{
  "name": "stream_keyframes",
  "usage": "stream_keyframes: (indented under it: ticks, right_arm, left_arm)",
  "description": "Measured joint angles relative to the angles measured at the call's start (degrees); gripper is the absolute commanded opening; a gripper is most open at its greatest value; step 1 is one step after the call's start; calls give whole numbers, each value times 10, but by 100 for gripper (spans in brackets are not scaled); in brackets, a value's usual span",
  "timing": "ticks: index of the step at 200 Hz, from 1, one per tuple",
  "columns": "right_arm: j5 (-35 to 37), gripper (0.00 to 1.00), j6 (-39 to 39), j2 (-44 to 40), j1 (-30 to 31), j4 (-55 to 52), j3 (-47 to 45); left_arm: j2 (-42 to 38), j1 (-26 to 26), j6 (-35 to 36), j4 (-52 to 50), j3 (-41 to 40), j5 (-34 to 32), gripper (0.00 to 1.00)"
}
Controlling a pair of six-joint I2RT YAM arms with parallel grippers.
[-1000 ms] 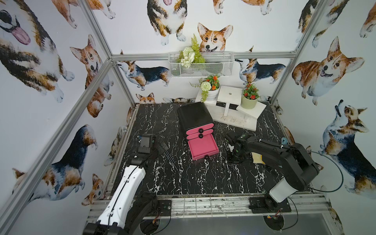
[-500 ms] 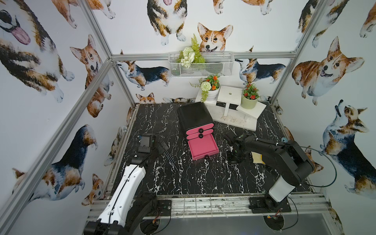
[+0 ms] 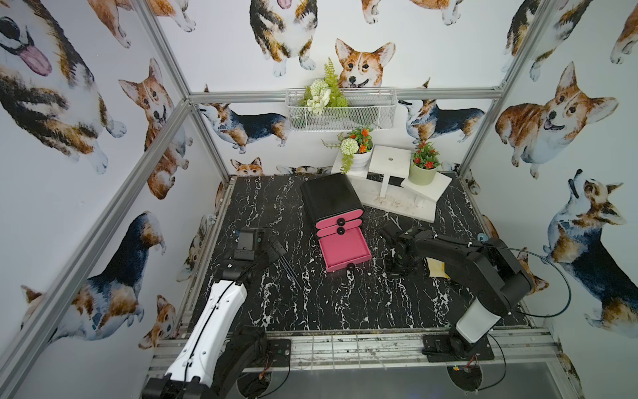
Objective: Please place the pencils in the drawer according to their color
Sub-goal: Pick up the pencil from the center of the board.
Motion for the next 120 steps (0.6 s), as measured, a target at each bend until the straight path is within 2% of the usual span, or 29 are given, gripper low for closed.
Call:
stream_keyframes:
  ticks: [24,41,83,120]
  right_arm:
    - [5,0,0,-29,7,13,-8]
    - [-24,0,6,-65,10,13,-12]
    - [-117,0,23,-175,13,32,-11]
    - [-224,0,60,-196,17,80,-23]
  left_arm:
    - [0,0,0,0,0,0,100]
    - [0,0,0,0,0,0,100]
    - [0,0,0,0,0,0,100]
    - [1,0,0,0,0,0,100]
